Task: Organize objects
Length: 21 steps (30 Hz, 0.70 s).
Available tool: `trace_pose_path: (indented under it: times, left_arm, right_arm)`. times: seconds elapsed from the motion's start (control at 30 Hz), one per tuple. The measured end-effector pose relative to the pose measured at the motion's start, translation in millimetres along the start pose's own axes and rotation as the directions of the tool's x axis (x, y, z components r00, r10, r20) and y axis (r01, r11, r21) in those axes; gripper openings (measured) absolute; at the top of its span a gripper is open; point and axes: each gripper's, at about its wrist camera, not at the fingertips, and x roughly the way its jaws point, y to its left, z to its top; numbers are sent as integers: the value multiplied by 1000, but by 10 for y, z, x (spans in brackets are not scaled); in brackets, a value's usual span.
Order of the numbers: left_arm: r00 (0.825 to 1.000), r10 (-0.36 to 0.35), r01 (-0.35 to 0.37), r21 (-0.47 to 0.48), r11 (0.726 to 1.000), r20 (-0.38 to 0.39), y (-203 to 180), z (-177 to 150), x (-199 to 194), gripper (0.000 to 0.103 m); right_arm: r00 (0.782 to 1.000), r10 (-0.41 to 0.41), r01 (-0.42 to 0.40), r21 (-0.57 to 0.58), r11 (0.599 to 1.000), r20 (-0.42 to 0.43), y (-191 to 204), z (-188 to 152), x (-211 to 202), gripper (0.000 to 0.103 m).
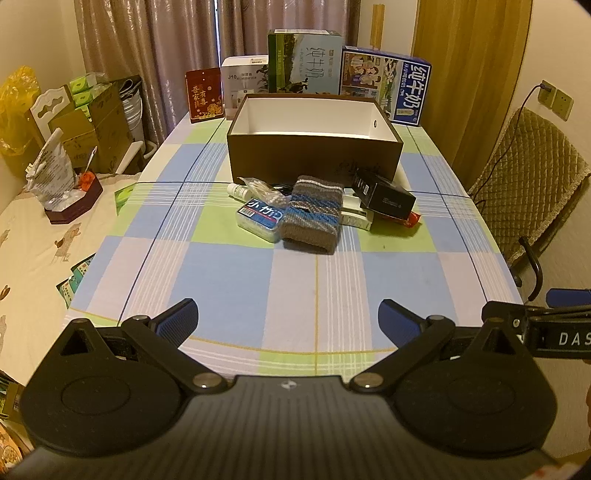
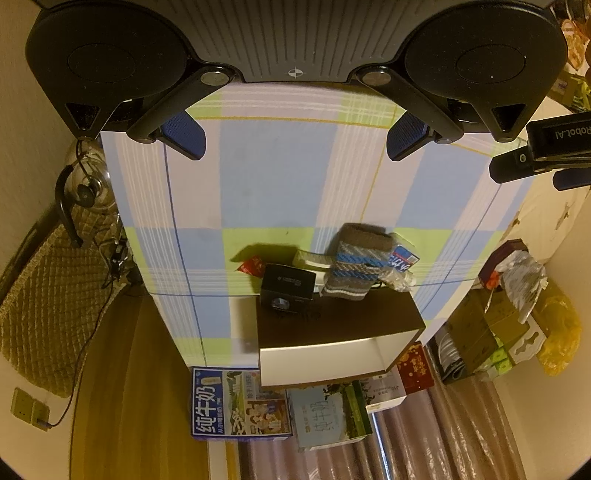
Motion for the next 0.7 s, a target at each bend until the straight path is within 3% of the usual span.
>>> trace_pose_path:
  times: [0.7]
  left_arm:
    - [997, 81, -82, -89, 993, -19, -124, 41, 115, 102]
  right_arm:
    - [997, 76, -77, -57, 995, -16, -295, 119, 189, 101]
